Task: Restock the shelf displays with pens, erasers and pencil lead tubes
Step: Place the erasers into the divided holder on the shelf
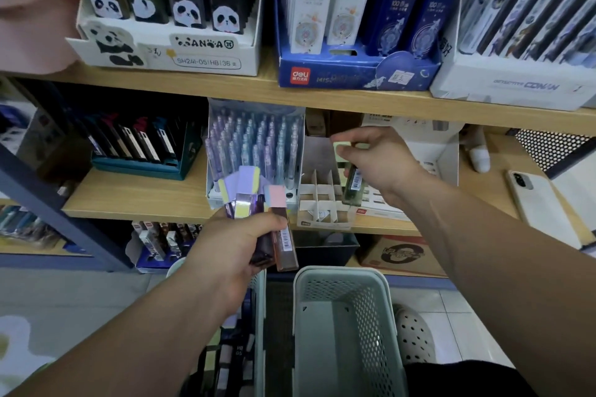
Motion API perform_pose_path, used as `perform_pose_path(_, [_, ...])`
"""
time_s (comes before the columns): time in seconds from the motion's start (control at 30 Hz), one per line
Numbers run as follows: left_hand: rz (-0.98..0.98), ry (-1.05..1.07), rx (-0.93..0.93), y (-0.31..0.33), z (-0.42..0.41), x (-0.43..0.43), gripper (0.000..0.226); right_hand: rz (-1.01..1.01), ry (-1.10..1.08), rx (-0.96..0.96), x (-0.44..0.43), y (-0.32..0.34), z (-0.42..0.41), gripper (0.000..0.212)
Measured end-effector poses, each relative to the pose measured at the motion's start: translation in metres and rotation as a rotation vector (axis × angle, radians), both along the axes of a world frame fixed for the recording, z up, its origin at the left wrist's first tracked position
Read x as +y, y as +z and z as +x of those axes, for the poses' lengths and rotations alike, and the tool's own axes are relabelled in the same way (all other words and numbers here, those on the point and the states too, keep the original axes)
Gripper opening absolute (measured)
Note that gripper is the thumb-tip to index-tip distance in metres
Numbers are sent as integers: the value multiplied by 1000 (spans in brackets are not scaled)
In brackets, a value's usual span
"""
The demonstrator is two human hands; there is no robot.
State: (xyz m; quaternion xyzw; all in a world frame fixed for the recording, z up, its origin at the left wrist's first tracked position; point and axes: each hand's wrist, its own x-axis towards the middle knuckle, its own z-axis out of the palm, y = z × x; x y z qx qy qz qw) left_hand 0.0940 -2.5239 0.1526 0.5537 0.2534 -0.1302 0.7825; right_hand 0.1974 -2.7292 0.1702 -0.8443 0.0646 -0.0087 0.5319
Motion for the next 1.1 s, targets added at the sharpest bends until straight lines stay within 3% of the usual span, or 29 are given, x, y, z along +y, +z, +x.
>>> perform_pose_path(0.33, [47,-16,3,-8,1,3,42,-5,-34,-151,11,1,5,14])
perform_pose_path(0.57, [57,-26,-4,-8,2,5,41,-164,-13,-254,21,-11,24,15])
perform_pose_path(0.9, [46,-29,0,-7,2,10,40,-192,57,-159,24,-13,25,12])
perform_pose_path(1.1, [51,-25,-5,-5,-1,6,36,-335,75,-192,22,-21,19,15])
